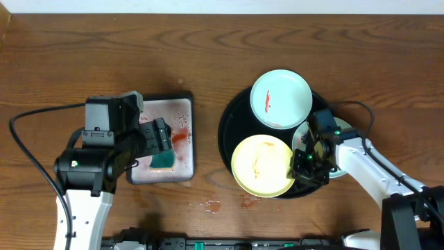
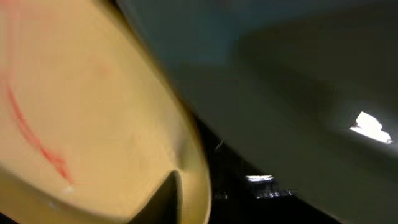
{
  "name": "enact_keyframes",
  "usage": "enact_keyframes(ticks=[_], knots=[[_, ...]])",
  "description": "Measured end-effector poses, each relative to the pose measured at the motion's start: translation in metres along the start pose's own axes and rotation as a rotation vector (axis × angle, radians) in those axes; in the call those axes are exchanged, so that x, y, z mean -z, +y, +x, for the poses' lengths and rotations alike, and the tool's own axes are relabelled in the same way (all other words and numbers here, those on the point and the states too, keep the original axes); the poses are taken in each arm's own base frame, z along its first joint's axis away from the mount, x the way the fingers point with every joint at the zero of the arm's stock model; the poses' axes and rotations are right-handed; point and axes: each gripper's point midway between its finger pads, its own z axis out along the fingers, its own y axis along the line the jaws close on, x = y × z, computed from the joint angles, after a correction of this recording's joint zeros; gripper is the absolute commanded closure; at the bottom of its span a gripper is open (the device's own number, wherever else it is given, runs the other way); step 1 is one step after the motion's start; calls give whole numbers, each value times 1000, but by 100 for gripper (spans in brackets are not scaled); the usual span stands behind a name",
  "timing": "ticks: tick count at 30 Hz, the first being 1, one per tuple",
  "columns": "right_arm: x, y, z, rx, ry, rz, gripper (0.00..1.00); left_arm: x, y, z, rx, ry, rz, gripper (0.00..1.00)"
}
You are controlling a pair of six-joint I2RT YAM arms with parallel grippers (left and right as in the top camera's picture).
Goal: Clean dirty plates on tray and stack at the side
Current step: 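Reach right gripper to the yellow plate rim and grasp it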
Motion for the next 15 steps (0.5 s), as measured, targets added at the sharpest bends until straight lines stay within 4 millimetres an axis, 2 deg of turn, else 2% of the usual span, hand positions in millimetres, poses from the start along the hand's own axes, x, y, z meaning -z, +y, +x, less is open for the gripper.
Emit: enact_keyframes(ticks=[1, 6, 11, 13, 15], knots=[[0, 1, -3, 1, -14, -4, 99, 0, 0, 0, 0, 0, 0, 18], [4, 13, -39, 91, -168, -27, 99, 0, 0, 0, 0, 0, 0, 17], [23, 34, -80, 262, -342, -42, 99, 0, 2, 1, 1, 4, -12, 18], [30, 40, -89, 311, -383, -40, 99, 0, 5, 2, 2, 7, -29, 17], [31, 40, -89, 335, -383, -29, 99, -2, 7, 2, 4, 10, -41, 17]])
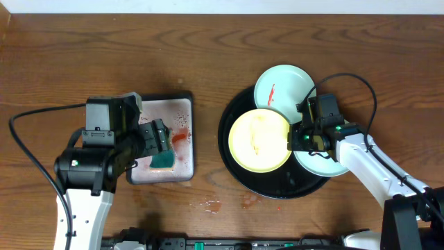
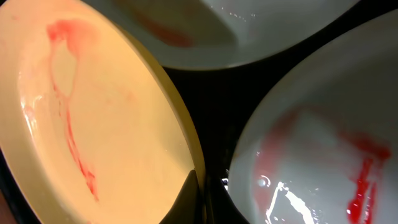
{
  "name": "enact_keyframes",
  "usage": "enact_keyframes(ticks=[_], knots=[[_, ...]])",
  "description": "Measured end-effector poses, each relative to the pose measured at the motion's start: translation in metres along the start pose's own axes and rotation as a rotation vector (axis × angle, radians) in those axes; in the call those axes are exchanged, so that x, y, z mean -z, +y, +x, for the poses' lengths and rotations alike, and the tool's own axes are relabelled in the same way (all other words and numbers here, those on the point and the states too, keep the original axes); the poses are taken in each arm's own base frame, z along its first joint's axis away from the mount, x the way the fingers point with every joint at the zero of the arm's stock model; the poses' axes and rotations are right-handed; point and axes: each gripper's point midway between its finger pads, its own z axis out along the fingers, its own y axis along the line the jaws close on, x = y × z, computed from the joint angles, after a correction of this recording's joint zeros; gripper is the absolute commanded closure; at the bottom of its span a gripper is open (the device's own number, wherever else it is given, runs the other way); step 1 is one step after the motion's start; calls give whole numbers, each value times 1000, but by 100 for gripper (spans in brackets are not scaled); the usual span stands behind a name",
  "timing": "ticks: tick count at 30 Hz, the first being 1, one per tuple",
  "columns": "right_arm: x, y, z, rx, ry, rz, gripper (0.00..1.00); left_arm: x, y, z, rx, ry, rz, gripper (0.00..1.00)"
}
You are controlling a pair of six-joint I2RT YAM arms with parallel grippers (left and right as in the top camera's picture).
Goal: Clean dirty plates on tray and stack at the side
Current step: 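Reach right gripper to the yellow plate rim and grasp it, then grasp the green sponge in the soapy tray with the left gripper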
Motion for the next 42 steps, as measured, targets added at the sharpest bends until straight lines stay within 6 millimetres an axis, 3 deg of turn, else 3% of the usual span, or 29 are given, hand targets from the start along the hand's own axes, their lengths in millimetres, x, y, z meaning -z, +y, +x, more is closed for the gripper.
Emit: enact_keyframes(ticks=[6, 8, 10, 12, 17, 22, 26, 28, 29, 34, 38, 42], knots=[[-1, 4, 14, 97, 53, -1, 97, -16, 5, 2, 8, 56, -31, 18], [-2, 8, 16, 132, 58, -6, 78, -27, 9, 4, 15, 94, -50, 19], [-2, 10, 18, 176, 62, -15, 68, -41, 15, 10, 30, 142, -79, 22], [-2, 10, 17, 206, 59, -17, 65, -62, 27, 21, 61, 220, -132, 24], [3, 10, 21, 221, 96, -7, 64, -107, 44, 31, 105, 326, -217, 35], [27, 19, 11, 210, 134, 0, 64, -148, 56, 45, 130, 432, -265, 49], [38, 22, 11, 148, 162, 7, 64, -174, 65, 61, 136, 510, -295, 72], [39, 21, 20, 99, 198, 13, 62, -179, 67, 65, 140, 527, -301, 91], [39, 20, 23, 82, 209, 15, 62, -180, 68, 65, 139, 530, -302, 92], [34, 15, 41, 3, 260, 25, 61, -180, 67, 66, 144, 535, -301, 93], [16, 6, 60, -26, 276, 24, 61, -174, 67, 67, 147, 559, -309, 92], [1, 2, 63, -25, 236, 5, 59, -159, 62, 61, 144, 566, -306, 92]])
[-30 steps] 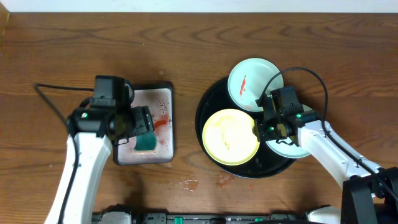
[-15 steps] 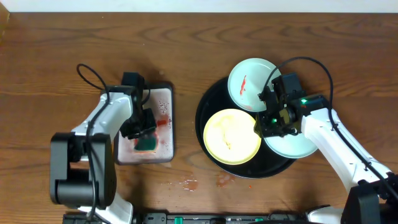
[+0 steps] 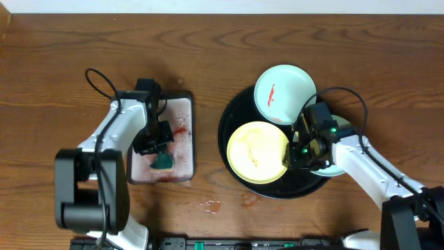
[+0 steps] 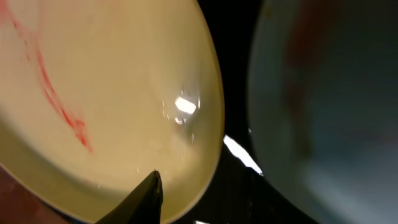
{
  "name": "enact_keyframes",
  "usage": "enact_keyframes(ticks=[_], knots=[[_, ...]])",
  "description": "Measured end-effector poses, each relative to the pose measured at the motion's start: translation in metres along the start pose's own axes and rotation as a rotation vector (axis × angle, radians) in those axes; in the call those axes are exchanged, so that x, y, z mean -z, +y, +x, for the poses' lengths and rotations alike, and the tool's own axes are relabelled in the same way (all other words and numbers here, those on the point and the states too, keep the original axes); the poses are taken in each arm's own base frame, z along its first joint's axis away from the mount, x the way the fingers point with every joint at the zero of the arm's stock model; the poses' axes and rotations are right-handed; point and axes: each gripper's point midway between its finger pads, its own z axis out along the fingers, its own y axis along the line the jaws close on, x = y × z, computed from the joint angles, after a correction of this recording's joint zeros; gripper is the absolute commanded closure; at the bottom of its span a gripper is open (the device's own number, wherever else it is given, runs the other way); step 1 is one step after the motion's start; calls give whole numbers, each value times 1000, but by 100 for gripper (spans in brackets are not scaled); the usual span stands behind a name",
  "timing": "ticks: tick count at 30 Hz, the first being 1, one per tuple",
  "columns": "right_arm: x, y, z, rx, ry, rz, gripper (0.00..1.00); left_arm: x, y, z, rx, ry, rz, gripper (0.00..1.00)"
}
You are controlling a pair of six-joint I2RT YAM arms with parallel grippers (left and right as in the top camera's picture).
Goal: Clean dirty plates on tray and stack at the side
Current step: 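Grasp the green sponge in the soapy tray with the left gripper, then scrub the yellow plate with the sponge while right gripper holds it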
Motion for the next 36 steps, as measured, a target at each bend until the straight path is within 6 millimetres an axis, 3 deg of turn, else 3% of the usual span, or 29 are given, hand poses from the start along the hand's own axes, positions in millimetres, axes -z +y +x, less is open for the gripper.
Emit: enact_keyframes(ticks=[2, 5, 9, 10, 13, 19, 24, 31, 36], knots=[[-6, 1, -4, 7, -33, -18, 62, 18, -2, -3, -2, -39, 16, 93], [-14, 2, -4, 4, -57, -50, 79, 56, -13, -12, -20, -139, 80, 93], [-19, 6, -8, -12, -93, -79, 99, 97, -41, -11, -88, -242, 179, 93], [-19, 5, -9, -22, -98, -73, 99, 105, -52, -9, -119, -261, 206, 93], [-19, 4, -13, -62, -115, -65, 99, 116, -88, 3, -216, -295, 272, 92], [-20, 3, -13, -103, -122, -40, 99, 119, -168, 35, -412, -334, 385, 92], [-20, 2, -13, -145, -124, -32, 99, 105, -221, 63, -485, -314, 446, 92], [-20, 1, -13, -163, -123, -31, 99, 25, -256, 83, -420, -110, 410, 92], [-20, 1, -13, -166, -122, -31, 99, -15, -283, 92, -412, 22, 499, 93]])
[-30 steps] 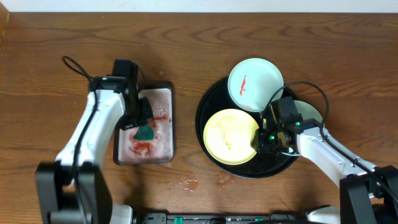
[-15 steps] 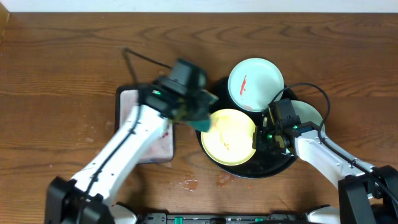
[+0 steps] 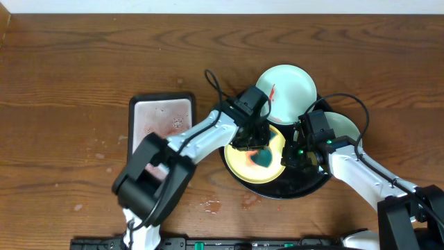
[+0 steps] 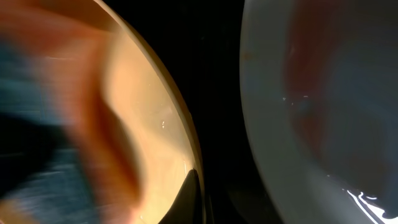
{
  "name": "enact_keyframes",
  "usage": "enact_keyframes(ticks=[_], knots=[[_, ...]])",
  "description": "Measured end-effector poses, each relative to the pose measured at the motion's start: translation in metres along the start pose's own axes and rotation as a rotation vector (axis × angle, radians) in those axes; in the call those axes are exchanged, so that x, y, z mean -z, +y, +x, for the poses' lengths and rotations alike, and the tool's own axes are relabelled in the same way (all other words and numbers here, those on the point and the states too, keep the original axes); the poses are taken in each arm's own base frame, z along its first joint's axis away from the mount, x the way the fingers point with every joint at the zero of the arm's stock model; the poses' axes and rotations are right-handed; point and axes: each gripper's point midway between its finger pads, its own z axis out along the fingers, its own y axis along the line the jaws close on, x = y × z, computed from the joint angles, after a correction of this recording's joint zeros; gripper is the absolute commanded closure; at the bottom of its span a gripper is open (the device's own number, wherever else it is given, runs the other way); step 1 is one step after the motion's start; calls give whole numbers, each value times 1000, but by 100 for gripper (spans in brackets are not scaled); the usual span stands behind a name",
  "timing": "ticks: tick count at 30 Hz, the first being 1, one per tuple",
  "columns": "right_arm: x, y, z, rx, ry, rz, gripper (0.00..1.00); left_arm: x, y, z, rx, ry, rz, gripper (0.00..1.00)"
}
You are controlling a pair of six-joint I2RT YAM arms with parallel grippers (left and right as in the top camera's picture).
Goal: Clean dirty plates on tray and stack at the side
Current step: 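Scrub the yellow plate with the sponge while right gripper holds it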
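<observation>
On the black tray [image 3: 277,192] lies the yellow plate [image 3: 239,163], smeared red. My left gripper [image 3: 254,144] is over it, shut on the green sponge [image 3: 263,159], which rests on the plate's face. At the plate's right rim my right gripper [image 3: 295,157] is shut. The right wrist view has the yellow plate [image 4: 155,130] with one dark finger [image 4: 189,202] lying over its rim, and the sponge [image 4: 31,162] as a green blur. A mint plate [image 3: 286,89] with a red streak sits at the tray's far side. A pale plate [image 3: 341,127] lies at its right, partly under my right arm.
A white rectangular sponge tray [image 3: 161,119] with red stains lies left of the black tray. Red spots mark the table [image 3: 211,204] near the front. My left arm stretches from the front left across to the black tray. A pale plate [image 4: 323,93] fills the right of the wrist view.
My left gripper was at the sponge tray on the left with the sponge; now it is over the yellow plate with the sponge on the plate. The right gripper still holds the plate's rim.
First the yellow plate lay at the black tray's front with my right gripper on its rim, and the left held the sponge at the sponge tray. Then the plate was nearer the tray's middle. Later the left arm stood differently over the sponge tray. Now the sponge is on the plate.
</observation>
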Motion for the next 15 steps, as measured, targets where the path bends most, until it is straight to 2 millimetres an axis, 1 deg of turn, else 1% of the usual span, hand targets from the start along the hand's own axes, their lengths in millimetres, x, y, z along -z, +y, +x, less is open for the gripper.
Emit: enact_keyframes(ticks=[1, 4, 7, 10, 13, 15], knots=[[0, 0, 0, -1, 0, 1, 99, -5, 0, 2, 6, 20, 11, 93], [0, -1, 0, -1, 0, 3, 99, -4, 2, 2, 25, 46, 14, 93], [0, -1, 0, -1, 1, 3, 99, 3, 15, 4, 53, 59, -58, 92], [0, -1, 0, -1, 1, 4, 99, 17, 42, 3, 88, 41, -209, 92], [0, -1, 0, -2, 1, 4, 99, 38, 75, -6, 107, -7, -383, 93], [0, 0, 0, -5, 2, 1, 99, 46, 86, -12, 85, -32, -449, 92]])
